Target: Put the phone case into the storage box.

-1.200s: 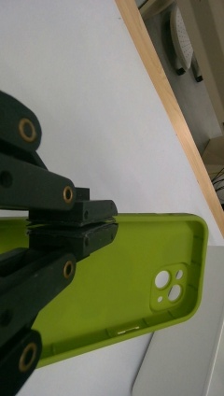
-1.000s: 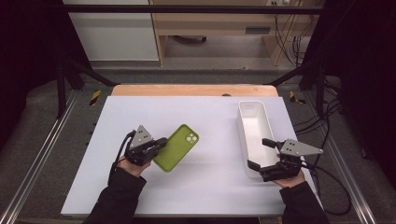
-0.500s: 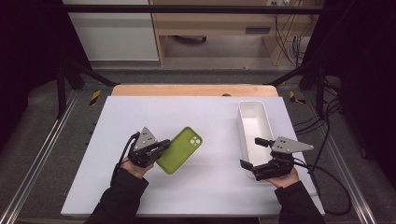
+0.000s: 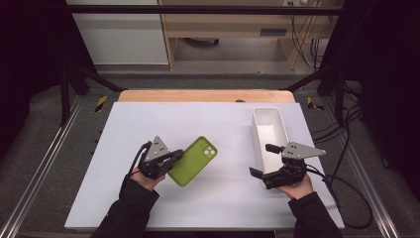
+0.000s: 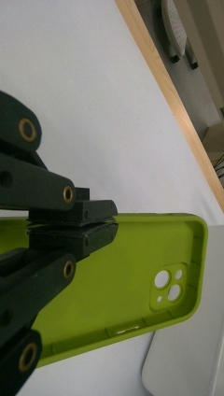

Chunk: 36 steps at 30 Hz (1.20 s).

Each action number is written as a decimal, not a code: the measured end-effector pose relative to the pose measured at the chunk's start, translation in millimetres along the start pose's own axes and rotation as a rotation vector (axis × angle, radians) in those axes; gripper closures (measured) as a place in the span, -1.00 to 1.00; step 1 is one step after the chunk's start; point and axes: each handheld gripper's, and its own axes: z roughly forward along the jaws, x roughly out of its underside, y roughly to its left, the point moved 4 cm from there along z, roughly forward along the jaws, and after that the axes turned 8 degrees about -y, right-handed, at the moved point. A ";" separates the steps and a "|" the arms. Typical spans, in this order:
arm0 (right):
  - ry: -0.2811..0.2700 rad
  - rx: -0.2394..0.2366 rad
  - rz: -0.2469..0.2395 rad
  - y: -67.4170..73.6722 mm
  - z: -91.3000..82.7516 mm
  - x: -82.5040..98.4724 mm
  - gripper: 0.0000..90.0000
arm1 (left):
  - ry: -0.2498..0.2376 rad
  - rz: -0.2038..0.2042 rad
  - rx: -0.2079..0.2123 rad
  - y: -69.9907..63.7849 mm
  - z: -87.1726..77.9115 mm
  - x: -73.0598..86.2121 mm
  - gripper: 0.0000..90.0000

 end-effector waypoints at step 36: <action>0.066 -0.032 -0.006 12.1 34.2 -15.2 -0.95 | 0.001 0.028 0.030 -13.8 3.8 -3.5 0.95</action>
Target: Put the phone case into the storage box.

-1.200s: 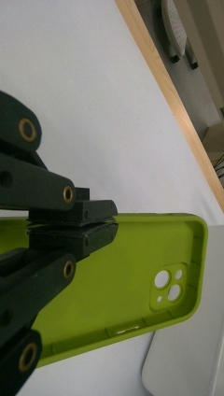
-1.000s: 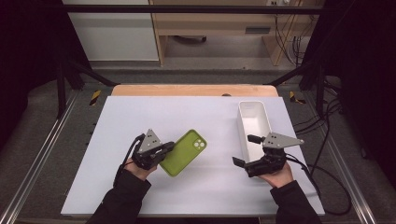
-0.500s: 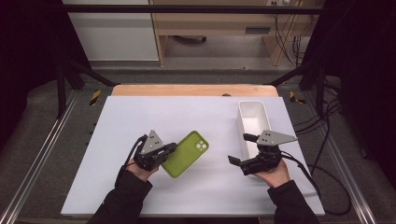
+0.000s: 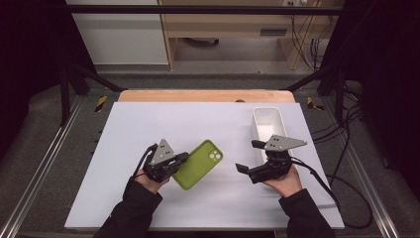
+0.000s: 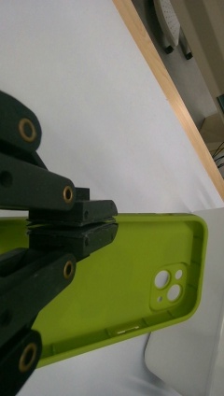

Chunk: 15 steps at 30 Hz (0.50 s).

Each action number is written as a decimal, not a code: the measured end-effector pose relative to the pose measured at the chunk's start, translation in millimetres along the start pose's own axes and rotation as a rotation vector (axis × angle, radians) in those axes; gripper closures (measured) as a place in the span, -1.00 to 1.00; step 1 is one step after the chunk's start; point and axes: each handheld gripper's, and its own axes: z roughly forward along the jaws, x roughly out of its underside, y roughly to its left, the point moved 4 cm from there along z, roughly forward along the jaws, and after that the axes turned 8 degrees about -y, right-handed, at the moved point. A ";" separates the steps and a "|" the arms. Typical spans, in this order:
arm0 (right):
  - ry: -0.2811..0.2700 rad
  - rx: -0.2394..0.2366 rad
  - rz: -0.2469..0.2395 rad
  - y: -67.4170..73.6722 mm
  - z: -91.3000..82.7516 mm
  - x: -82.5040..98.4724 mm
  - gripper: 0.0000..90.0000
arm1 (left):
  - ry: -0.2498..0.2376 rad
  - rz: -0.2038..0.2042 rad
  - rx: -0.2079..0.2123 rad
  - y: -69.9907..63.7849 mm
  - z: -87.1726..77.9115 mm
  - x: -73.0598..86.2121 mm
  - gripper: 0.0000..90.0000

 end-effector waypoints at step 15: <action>0.043 -0.017 -0.007 5.1 15.1 -7.3 -0.95 | 0.005 0.023 0.019 -4.8 1.8 0.0 0.95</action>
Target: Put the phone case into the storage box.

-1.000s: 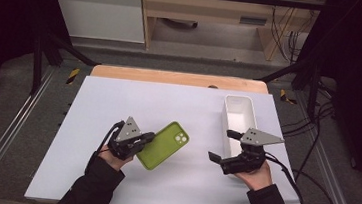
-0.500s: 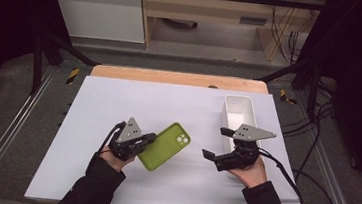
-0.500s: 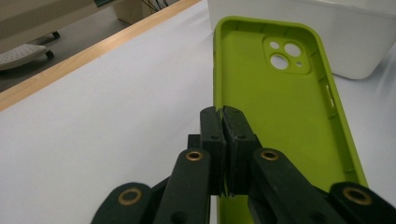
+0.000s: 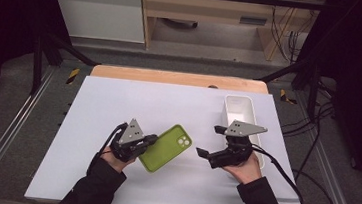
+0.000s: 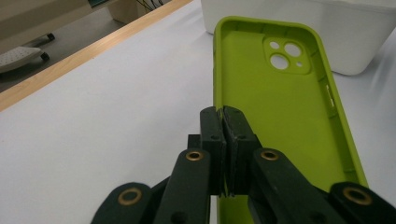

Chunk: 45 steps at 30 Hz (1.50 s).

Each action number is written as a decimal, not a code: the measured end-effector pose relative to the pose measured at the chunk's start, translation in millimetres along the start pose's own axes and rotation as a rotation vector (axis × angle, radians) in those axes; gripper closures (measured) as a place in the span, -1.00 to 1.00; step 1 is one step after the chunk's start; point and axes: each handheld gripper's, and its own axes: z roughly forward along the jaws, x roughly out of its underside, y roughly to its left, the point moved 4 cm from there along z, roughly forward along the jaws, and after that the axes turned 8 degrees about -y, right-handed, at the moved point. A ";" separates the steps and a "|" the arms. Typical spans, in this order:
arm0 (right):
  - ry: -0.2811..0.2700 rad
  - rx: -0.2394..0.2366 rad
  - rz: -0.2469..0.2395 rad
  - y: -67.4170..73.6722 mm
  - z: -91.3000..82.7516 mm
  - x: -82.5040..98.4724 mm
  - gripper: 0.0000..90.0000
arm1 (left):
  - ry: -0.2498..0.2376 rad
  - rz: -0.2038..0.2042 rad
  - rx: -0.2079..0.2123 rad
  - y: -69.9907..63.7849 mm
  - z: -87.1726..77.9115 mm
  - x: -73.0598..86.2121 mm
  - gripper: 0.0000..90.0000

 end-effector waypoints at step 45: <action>0.155 -0.039 -0.004 8.4 32.6 -13.7 -0.83 | 0.003 0.059 0.040 -18.9 4.8 -3.7 0.95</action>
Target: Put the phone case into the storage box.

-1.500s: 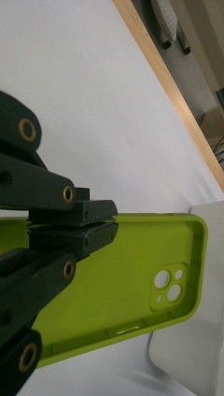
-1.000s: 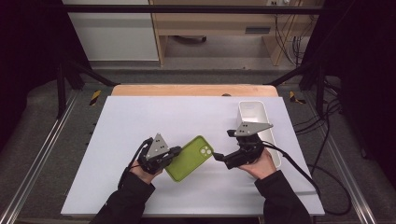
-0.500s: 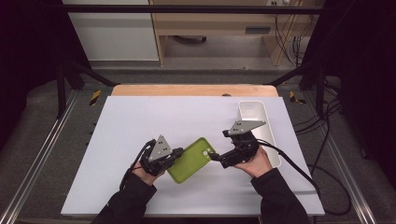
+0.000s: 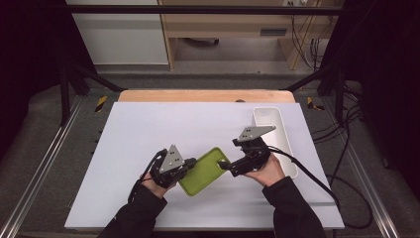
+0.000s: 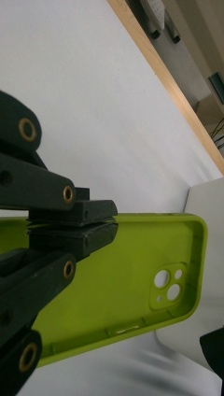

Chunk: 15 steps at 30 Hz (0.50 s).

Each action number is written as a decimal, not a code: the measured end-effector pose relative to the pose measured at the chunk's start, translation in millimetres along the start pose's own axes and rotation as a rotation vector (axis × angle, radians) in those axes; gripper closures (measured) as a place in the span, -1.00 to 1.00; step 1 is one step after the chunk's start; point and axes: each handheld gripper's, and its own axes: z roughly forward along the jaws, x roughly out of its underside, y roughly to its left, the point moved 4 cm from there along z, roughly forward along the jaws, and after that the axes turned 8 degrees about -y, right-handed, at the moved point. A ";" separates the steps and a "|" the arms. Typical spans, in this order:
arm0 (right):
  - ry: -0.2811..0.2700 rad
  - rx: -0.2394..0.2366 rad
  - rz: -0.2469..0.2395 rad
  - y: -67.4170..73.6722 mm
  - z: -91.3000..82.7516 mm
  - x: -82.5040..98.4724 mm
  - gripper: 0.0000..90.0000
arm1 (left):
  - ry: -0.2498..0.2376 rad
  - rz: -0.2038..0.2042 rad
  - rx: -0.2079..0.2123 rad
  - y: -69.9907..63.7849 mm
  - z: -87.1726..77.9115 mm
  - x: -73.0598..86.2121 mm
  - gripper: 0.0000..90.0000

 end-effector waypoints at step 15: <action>0.053 -0.034 0.037 -1.3 4.3 1.7 -0.63 | -0.002 0.018 0.019 -7.1 1.8 -2.3 0.95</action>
